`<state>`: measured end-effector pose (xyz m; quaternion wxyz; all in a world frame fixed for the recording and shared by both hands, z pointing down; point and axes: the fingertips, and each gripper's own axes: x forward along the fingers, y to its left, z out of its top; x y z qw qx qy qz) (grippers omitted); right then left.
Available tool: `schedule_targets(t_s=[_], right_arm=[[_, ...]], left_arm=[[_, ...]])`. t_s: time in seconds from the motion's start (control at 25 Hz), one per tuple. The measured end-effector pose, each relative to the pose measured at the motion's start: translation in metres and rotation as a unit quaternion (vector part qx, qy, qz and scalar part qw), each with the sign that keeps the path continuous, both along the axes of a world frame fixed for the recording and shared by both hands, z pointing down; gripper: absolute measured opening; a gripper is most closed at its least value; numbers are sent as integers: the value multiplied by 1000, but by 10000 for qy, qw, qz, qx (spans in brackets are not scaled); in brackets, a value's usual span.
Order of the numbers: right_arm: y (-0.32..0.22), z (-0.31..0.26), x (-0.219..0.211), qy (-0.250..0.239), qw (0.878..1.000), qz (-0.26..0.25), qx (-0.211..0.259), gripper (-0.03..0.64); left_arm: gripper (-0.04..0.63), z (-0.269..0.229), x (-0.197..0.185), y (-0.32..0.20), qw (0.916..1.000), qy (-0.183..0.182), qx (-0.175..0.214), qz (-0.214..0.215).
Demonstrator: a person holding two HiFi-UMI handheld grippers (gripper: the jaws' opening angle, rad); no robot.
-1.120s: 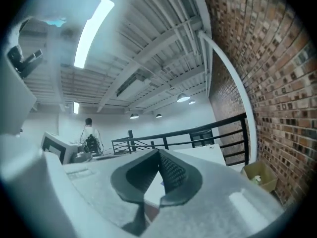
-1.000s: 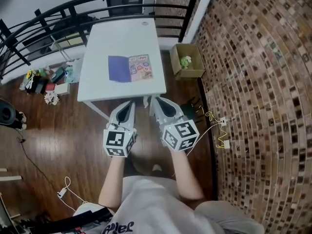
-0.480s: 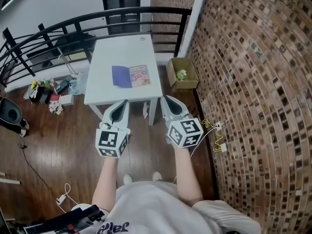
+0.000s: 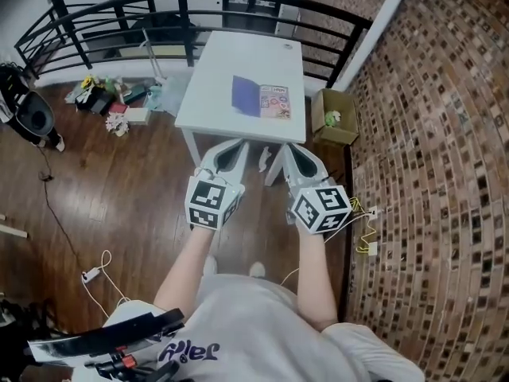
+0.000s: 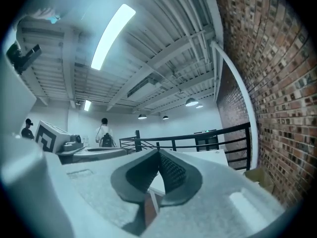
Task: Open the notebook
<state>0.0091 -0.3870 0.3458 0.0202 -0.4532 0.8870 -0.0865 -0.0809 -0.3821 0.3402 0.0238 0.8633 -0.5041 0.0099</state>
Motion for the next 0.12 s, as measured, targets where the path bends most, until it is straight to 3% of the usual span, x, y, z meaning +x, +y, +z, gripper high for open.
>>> schedule_targets(t_s=[0.12], right_arm=[[-6,-6,1,-10,10000,18,56,-9]], left_arm=[[15,5,-4,-4,10000,-70,-9,-35]])
